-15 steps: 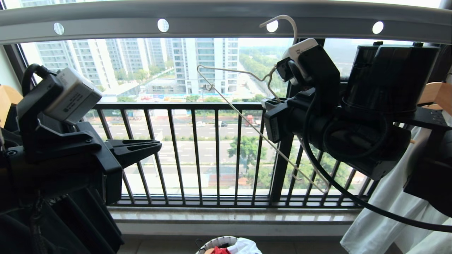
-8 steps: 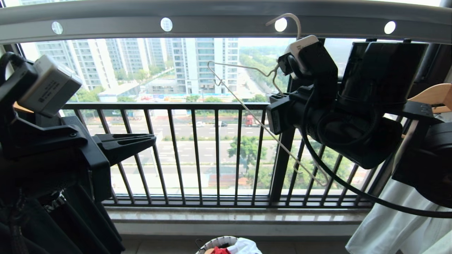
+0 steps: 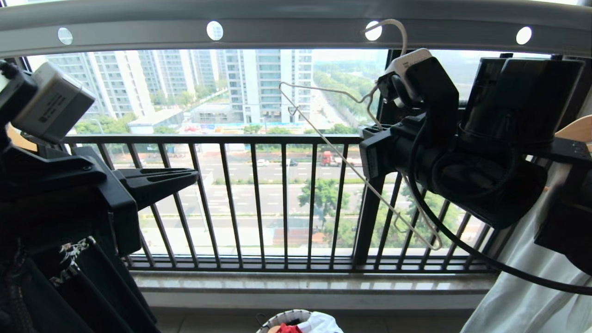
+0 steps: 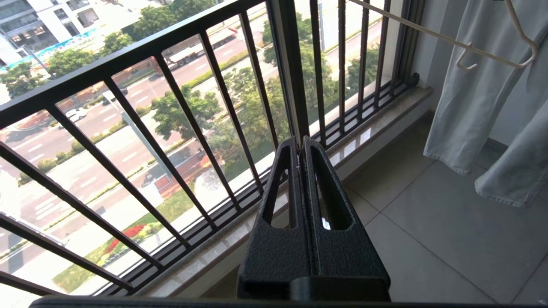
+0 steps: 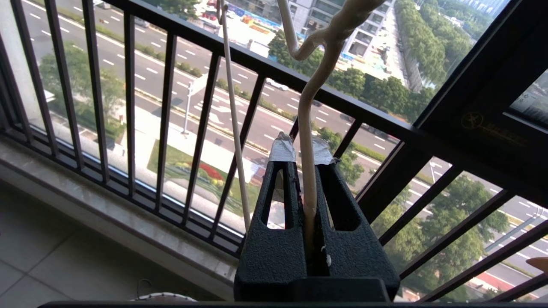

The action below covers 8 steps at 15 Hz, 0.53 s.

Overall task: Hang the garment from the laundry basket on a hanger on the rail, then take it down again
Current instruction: Hang the clothes rack on the clothesline

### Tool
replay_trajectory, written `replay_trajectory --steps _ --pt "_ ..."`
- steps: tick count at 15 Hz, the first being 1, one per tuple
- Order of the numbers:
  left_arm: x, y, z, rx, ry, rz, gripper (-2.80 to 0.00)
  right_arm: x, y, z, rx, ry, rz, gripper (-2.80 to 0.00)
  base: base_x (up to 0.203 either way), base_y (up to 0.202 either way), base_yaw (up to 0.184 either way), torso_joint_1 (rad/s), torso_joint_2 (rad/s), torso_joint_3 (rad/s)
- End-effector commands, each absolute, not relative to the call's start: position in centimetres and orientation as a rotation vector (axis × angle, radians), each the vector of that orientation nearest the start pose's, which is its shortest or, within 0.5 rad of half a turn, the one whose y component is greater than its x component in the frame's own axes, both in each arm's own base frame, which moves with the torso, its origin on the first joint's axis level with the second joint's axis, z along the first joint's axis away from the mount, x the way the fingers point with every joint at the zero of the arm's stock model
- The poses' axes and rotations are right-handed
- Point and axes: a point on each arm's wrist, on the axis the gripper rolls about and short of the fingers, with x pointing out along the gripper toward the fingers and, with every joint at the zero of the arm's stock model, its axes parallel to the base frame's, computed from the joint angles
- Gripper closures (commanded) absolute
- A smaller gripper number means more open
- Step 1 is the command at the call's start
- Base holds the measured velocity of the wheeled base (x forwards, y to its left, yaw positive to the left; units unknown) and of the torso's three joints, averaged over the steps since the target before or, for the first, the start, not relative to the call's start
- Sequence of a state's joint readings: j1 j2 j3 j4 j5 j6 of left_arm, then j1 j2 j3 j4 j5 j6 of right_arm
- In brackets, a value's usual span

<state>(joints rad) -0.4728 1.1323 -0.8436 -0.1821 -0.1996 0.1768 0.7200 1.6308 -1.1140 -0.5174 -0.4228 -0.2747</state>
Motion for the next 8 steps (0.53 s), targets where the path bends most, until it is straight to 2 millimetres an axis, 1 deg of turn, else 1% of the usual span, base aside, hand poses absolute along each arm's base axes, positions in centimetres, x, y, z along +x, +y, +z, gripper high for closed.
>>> replay_trajectory --steps 1,6,8 --pt "14.41 -7.81 28.36 0.185 0.047 -0.678 0.0 23.34 19.27 28.18 -0.268 -0.051 0.293 0.0 0.0 0.0 0.0 0.0 0.0 0.0" --pt "14.33 -7.77 28.39 0.185 0.045 -0.677 0.0 23.52 19.01 28.24 -0.269 -0.051 0.28 0.0 0.0 0.0 0.0 0.0 0.0 0.0" --pt "14.21 -7.71 28.47 0.185 0.041 -0.677 0.0 23.98 19.33 28.24 -0.278 -0.05 0.279 0.0 0.0 0.0 0.0 0.0 0.0 0.0"
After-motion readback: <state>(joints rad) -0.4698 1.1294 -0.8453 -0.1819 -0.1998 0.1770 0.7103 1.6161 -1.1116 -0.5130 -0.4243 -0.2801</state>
